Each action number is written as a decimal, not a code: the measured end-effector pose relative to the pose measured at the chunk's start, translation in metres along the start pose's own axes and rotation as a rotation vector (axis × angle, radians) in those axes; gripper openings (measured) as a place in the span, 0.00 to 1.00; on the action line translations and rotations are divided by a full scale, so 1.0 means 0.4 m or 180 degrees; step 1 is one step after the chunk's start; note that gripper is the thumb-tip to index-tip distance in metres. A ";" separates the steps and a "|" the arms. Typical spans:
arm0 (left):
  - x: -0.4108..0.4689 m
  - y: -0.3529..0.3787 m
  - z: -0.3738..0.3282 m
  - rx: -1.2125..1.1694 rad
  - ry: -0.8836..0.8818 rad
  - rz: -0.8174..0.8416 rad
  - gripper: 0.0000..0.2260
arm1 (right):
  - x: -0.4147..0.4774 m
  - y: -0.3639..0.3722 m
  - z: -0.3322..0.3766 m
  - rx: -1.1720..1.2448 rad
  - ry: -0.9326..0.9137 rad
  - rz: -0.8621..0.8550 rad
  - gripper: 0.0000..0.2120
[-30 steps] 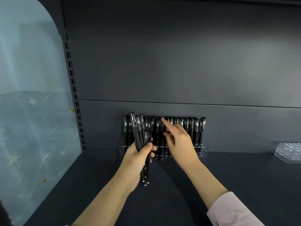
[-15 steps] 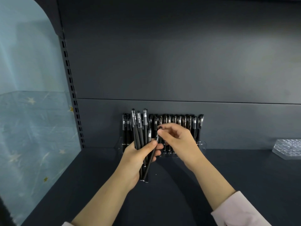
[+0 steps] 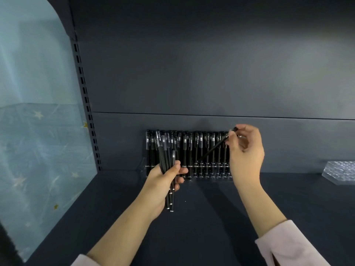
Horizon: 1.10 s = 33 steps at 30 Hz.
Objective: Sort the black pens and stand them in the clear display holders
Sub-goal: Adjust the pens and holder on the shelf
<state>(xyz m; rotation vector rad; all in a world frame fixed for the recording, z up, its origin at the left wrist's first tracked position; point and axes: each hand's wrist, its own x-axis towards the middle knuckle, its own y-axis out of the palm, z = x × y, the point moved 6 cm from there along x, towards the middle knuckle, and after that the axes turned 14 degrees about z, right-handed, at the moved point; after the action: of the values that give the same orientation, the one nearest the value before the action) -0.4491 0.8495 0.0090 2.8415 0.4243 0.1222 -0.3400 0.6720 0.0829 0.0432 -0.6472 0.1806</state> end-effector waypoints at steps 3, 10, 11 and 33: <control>0.000 0.004 0.000 -0.0095 0.0017 -0.0001 0.05 | -0.009 0.026 0.011 -0.0259 -0.0243 0.0222 0.07; -0.006 0.006 -0.005 -0.0426 0.0072 0.0063 0.08 | -0.019 0.060 0.024 -0.0810 -0.0666 0.0481 0.09; -0.008 0.004 -0.006 -0.0462 0.0087 0.0051 0.08 | -0.018 0.061 0.026 -0.0844 -0.0711 0.0489 0.09; -0.009 -0.001 -0.018 -0.0216 0.0249 0.0003 0.09 | -0.002 0.107 -0.014 -0.1195 -0.0608 0.1254 0.18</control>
<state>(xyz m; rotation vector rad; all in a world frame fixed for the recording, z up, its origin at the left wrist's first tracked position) -0.4533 0.8506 0.0157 2.7770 0.4268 0.2438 -0.3450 0.7144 0.0770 -0.4358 -0.8680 0.4354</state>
